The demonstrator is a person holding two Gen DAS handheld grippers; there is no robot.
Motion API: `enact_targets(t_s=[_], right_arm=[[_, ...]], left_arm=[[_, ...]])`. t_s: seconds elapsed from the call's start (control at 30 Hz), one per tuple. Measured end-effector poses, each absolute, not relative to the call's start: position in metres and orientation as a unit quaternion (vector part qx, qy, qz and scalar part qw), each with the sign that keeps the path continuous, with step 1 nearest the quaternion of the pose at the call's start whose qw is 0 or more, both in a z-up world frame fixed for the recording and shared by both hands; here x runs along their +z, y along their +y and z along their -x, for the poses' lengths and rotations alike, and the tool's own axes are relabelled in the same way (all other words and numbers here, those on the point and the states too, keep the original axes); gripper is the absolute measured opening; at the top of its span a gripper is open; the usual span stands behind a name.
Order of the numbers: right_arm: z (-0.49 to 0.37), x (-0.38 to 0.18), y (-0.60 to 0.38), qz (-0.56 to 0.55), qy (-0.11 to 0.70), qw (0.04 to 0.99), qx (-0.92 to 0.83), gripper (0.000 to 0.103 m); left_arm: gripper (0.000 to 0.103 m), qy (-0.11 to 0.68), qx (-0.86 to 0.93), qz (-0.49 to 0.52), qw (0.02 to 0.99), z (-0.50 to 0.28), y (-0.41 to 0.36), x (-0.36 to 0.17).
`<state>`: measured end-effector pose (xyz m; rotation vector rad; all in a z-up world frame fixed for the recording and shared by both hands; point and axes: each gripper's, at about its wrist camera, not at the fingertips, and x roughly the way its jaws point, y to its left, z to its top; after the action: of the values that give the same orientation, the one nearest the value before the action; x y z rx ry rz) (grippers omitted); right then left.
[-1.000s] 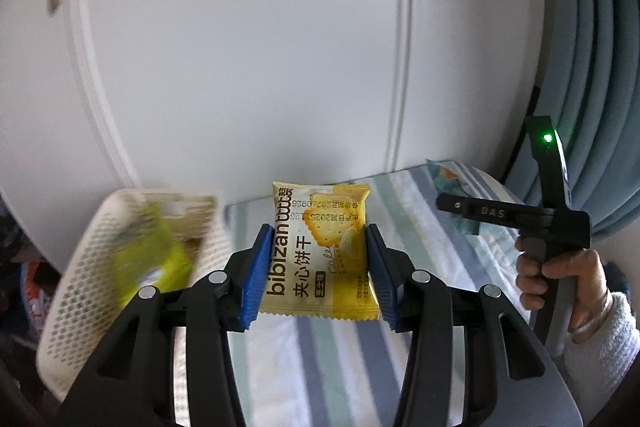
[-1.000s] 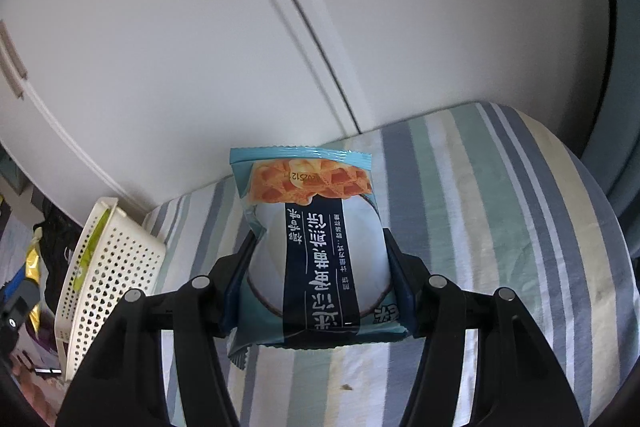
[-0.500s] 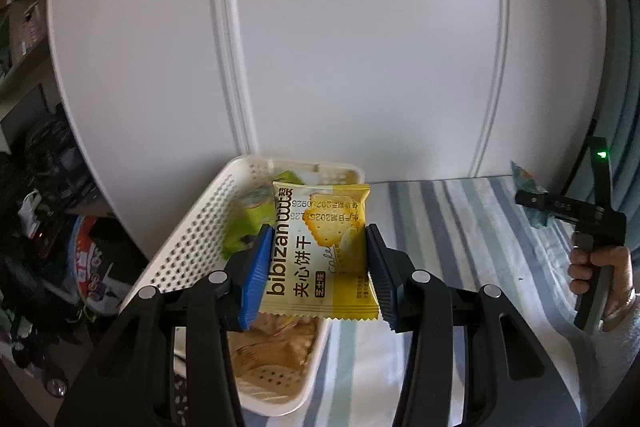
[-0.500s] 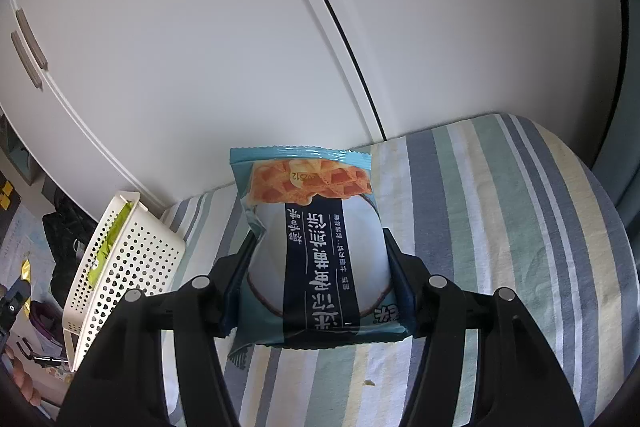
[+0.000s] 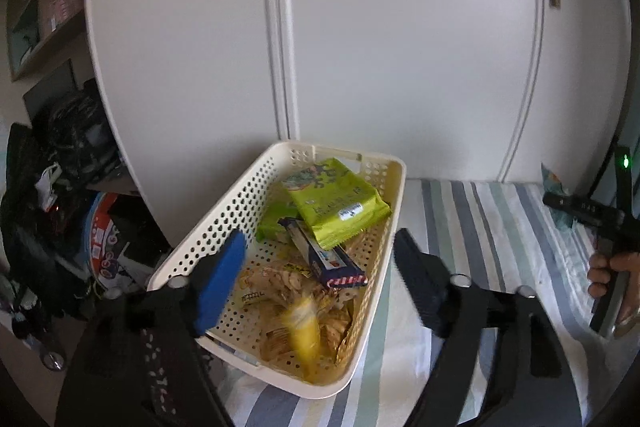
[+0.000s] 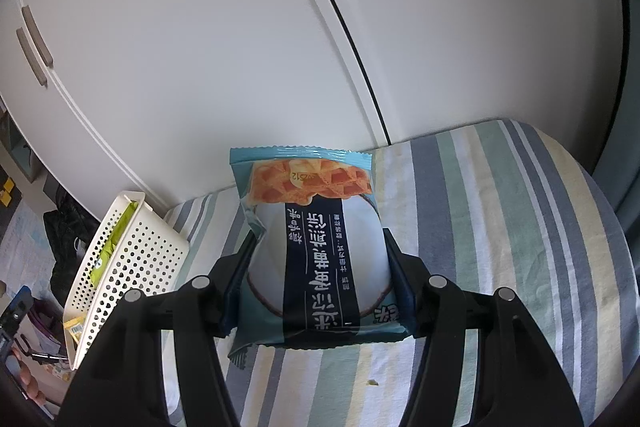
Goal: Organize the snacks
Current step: 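Carry the yellow packet over the basket and open the left gripper, then carry the waffle pouch over the basket and open the right gripper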
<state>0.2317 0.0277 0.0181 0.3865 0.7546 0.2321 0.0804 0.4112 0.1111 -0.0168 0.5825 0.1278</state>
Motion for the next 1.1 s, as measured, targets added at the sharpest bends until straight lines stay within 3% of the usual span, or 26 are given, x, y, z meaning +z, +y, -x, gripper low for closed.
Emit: enact_targets(t_s=[0.17,0.4,0.8,1.1], right_arm=[[-0.23,0.02,0.033,-0.18,0.365,0.906,0.117,0.059],[-0.223,0.03,0.042,-0.166,0.354,0.911,0.129,0.059],[-0.187,0.073,0.072,-0.124,0.32,0.923,0.176,0.059],[-0.161,0.111,0.195,-0.076,0.318,0.905,0.274,0.06]], left_arm=[[0.092,0.251,0.102,0.004,0.963,-0.06,0.404,0.113],[0.098,0.218,0.175,-0.007,0.96,-0.04,0.39,0.096],[0.099,0.217,0.236,0.025,0.947,-0.028,0.413,0.058],[0.099,0.229,0.225,0.06,0.945,-0.009,0.438,0.056]])
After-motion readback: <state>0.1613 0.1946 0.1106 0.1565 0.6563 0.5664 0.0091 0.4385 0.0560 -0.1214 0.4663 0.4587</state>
